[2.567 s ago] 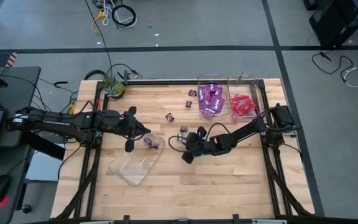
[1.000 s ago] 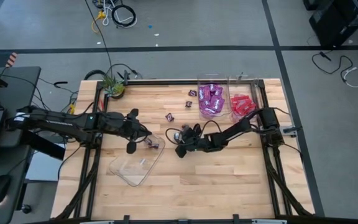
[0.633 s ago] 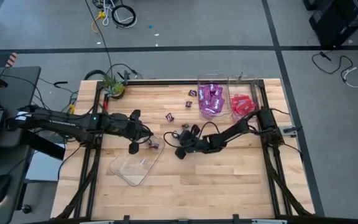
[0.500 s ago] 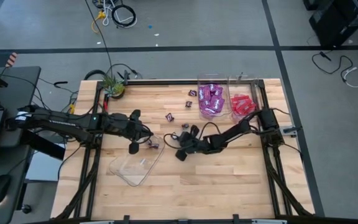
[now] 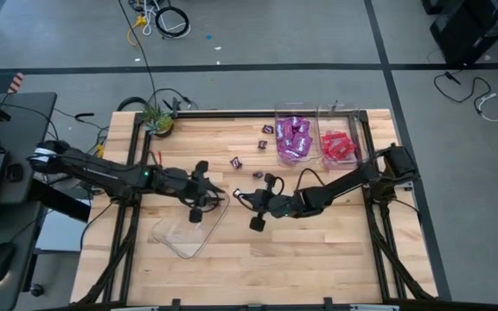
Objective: Sort candy
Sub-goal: Put the brown candy into the bottom transparent bin
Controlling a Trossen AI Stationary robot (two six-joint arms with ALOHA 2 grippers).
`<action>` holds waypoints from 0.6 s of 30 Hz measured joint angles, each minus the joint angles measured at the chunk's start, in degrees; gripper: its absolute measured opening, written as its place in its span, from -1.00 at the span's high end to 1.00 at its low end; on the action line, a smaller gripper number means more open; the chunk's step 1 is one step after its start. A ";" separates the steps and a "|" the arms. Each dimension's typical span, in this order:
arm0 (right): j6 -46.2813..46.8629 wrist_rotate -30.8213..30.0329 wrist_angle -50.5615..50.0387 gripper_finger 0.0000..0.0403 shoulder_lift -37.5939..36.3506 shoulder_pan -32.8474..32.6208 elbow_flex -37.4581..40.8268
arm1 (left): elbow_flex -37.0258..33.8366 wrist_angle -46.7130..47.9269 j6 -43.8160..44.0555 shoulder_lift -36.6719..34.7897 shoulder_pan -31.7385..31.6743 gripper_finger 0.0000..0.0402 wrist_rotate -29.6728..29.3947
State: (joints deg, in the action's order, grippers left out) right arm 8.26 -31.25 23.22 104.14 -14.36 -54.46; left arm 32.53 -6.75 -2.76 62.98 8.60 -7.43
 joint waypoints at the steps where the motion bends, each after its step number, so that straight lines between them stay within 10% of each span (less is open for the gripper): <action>1: -0.71 -0.50 -0.11 1.00 -0.38 -0.32 0.00 | 0.00 -0.99 0.22 0.89 0.05 0.41 -1.09; 18: -5.92 -3.45 0.72 1.00 -1.51 -2.46 0.00 | 0.02 -15.55 31.41 8.76 -3.53 0.09 5.78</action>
State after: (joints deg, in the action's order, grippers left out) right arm 2.34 -34.70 23.94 102.63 -16.82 -54.46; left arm 32.56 -22.30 28.65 71.75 5.07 -1.65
